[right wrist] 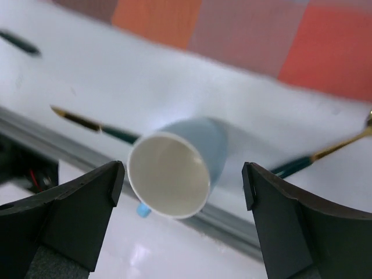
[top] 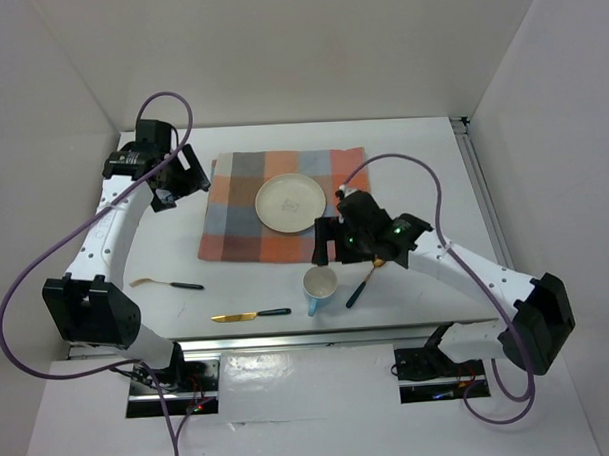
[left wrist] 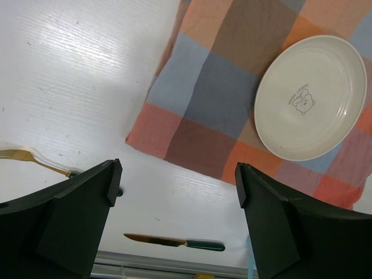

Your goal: Set the dinner table for one person

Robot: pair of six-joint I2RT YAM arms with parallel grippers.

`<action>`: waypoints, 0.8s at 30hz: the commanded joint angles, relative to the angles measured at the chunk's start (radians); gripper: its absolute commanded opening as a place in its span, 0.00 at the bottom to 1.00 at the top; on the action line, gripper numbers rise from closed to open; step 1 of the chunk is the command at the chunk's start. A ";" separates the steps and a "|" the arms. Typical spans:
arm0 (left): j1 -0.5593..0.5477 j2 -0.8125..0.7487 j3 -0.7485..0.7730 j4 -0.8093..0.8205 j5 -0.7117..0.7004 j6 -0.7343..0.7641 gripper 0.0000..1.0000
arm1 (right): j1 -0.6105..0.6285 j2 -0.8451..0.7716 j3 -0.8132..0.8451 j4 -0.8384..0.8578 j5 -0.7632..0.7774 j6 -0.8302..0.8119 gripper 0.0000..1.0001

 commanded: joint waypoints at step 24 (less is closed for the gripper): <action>0.001 0.011 -0.039 -0.038 -0.092 -0.011 0.96 | -0.133 0.243 0.341 -0.154 0.292 0.005 0.00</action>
